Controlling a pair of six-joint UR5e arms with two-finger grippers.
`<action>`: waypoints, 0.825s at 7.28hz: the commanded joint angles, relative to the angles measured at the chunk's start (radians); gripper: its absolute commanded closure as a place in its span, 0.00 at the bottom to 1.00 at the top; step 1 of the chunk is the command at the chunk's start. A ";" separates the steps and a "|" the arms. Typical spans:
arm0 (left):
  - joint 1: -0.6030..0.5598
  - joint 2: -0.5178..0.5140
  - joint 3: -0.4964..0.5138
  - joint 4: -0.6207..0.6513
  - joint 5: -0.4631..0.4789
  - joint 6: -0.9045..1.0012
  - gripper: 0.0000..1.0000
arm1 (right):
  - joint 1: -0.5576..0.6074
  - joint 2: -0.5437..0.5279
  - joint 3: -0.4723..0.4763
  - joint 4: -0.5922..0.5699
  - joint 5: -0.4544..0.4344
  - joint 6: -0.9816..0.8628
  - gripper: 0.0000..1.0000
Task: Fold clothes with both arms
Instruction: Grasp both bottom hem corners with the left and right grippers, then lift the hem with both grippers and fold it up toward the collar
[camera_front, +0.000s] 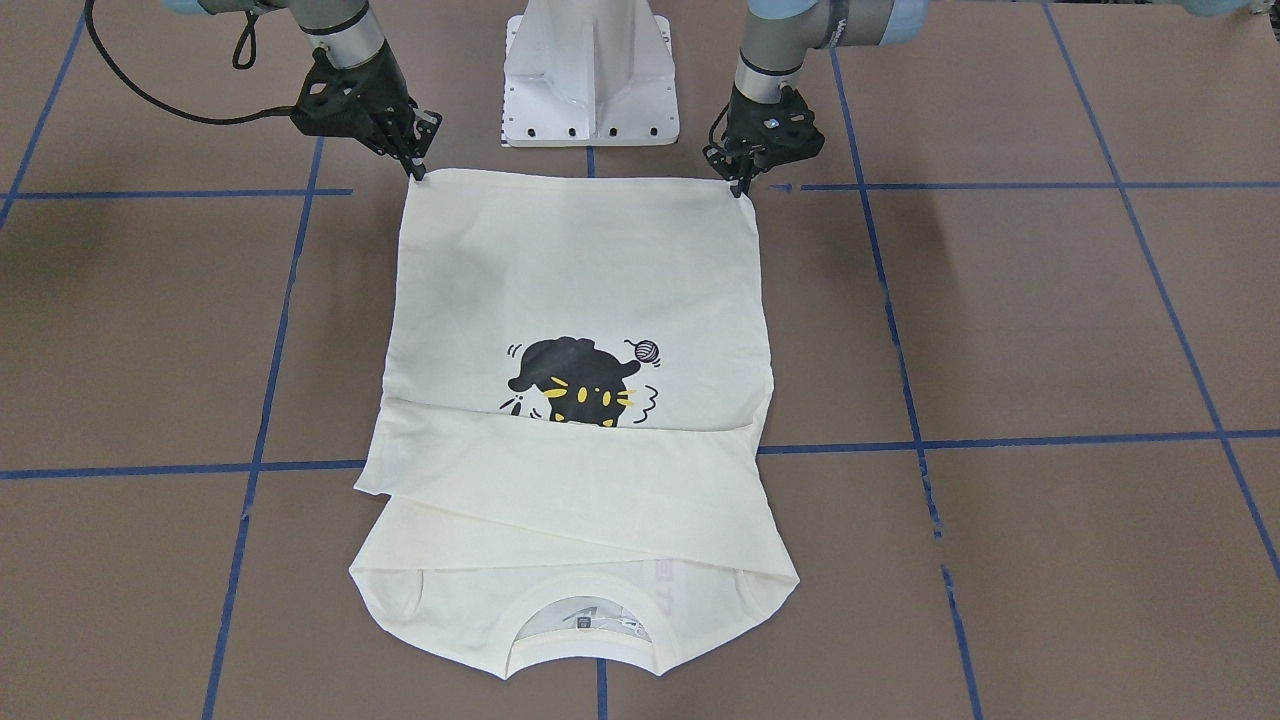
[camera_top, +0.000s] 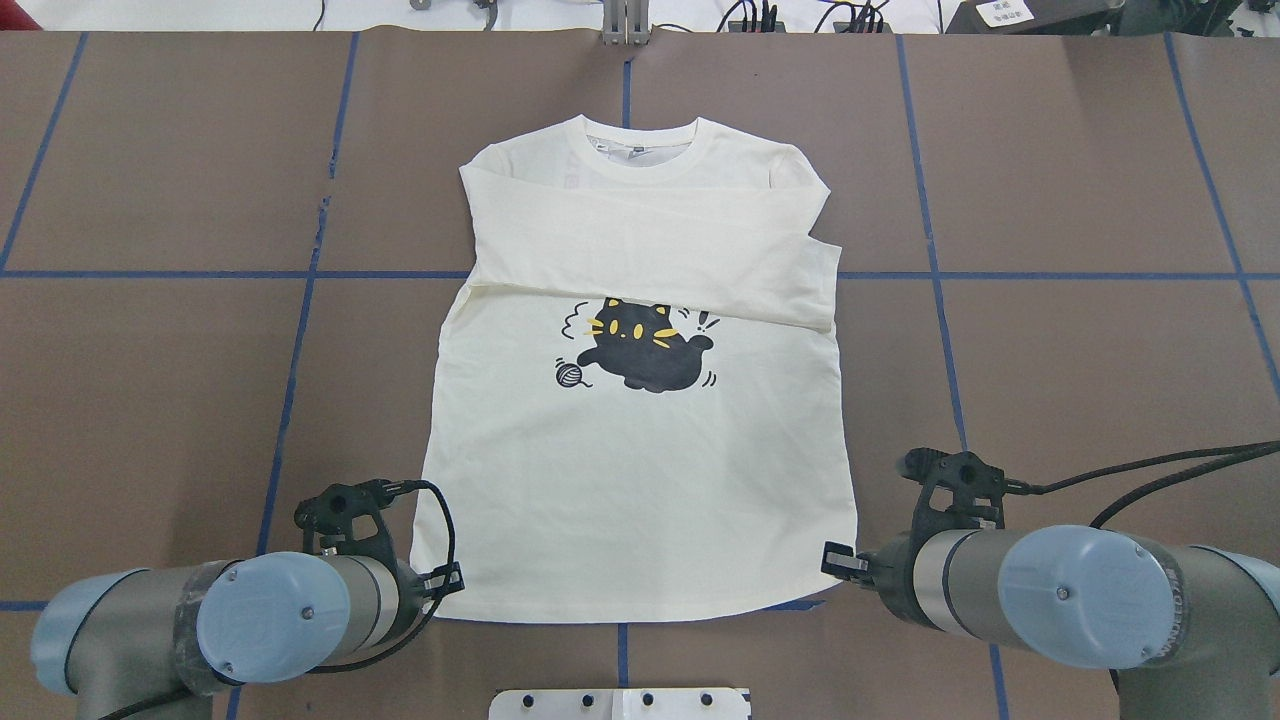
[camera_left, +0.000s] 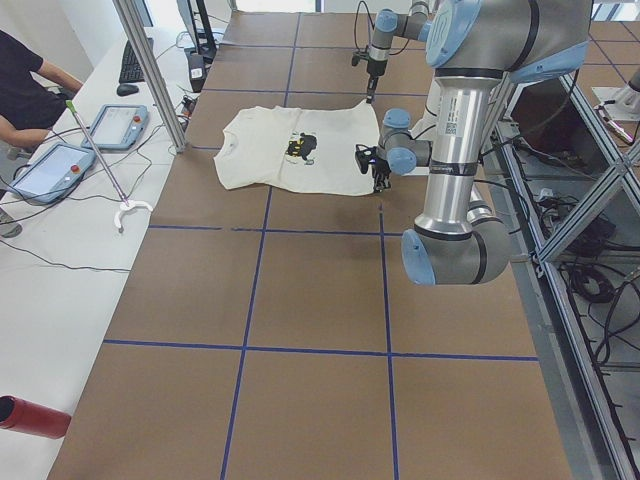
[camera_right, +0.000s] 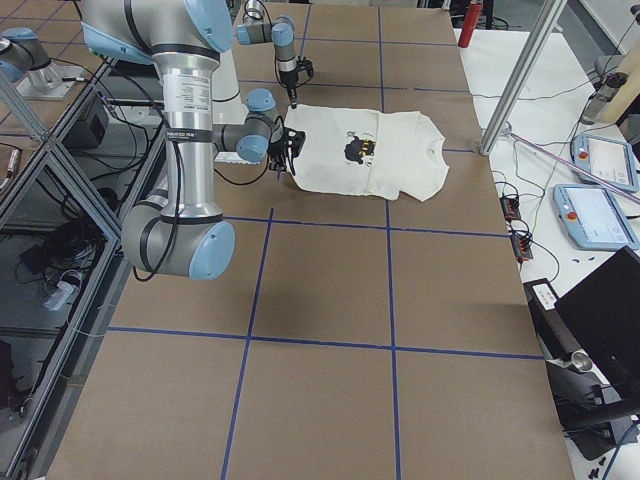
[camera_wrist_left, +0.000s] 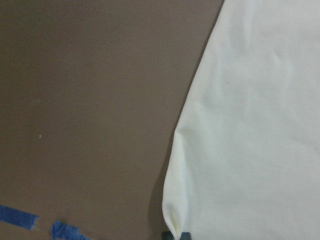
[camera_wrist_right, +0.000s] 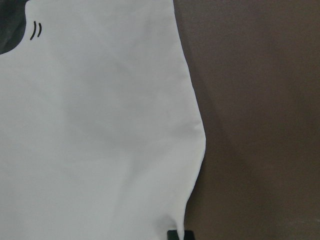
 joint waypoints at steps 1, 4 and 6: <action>0.010 0.006 -0.070 0.044 0.003 0.001 1.00 | 0.002 -0.014 0.034 0.000 0.015 -0.002 1.00; 0.084 0.003 -0.306 0.263 -0.006 0.043 1.00 | 0.005 -0.088 0.173 -0.003 0.207 -0.002 1.00; 0.105 -0.001 -0.405 0.336 -0.031 0.116 1.00 | 0.005 -0.144 0.259 -0.003 0.351 -0.002 1.00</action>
